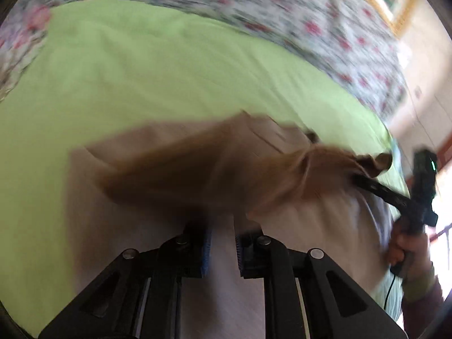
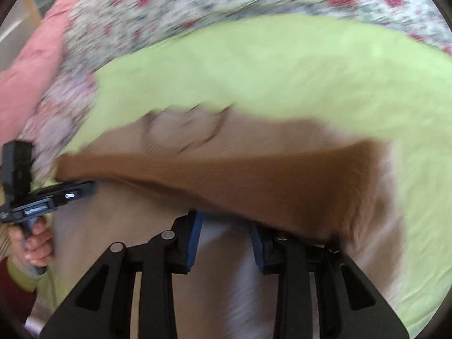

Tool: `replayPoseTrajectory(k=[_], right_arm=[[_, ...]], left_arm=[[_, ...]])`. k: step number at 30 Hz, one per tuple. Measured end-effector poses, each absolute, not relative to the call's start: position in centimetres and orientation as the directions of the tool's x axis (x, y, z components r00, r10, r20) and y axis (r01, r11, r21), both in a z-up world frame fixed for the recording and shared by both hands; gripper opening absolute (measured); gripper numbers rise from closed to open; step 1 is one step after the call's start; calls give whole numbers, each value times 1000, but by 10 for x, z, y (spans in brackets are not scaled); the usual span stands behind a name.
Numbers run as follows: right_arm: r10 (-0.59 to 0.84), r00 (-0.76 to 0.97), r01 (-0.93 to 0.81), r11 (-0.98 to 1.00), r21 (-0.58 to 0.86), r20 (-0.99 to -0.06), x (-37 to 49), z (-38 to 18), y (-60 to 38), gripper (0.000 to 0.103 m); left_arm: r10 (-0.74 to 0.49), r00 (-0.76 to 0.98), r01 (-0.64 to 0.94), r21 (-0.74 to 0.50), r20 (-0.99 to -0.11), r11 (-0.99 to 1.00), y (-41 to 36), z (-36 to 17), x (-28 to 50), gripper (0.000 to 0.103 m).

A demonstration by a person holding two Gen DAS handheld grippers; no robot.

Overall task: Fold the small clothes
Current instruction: 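Open both tools and smooth the folded hem flat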

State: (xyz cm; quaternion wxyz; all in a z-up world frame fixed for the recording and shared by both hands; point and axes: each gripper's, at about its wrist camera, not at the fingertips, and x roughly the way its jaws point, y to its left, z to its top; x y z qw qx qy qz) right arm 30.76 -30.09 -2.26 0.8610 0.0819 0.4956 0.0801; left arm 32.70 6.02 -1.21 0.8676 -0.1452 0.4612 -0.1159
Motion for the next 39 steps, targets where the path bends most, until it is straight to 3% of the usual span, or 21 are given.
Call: replayPoseTrajectory(k=[4, 10, 23, 27, 39], right_arm=[[194, 569, 93, 950, 297, -799, 315, -21, -338, 33], [185, 586, 106, 948, 301, -789, 292, -13, -343, 34], [255, 590, 82, 925, 370, -766, 206, 14, -323, 35], [263, 585, 81, 922, 378, -767, 179, 17, -313, 41], [300, 577, 85, 903, 421, -760, 114, 17, -288, 43]], left_arm=[[-290, 593, -46, -392, -751, 919, 93, -14, 349, 15], [-263, 623, -102, -410, -737, 906, 113, -9, 341, 15], [-337, 628, -82, -490, -702, 868, 99, 3, 228, 18], [-344, 631, -74, -496, -695, 865, 90, 5, 192, 24], [-424, 579, -60, -556, -696, 829, 67, -9, 121, 24]])
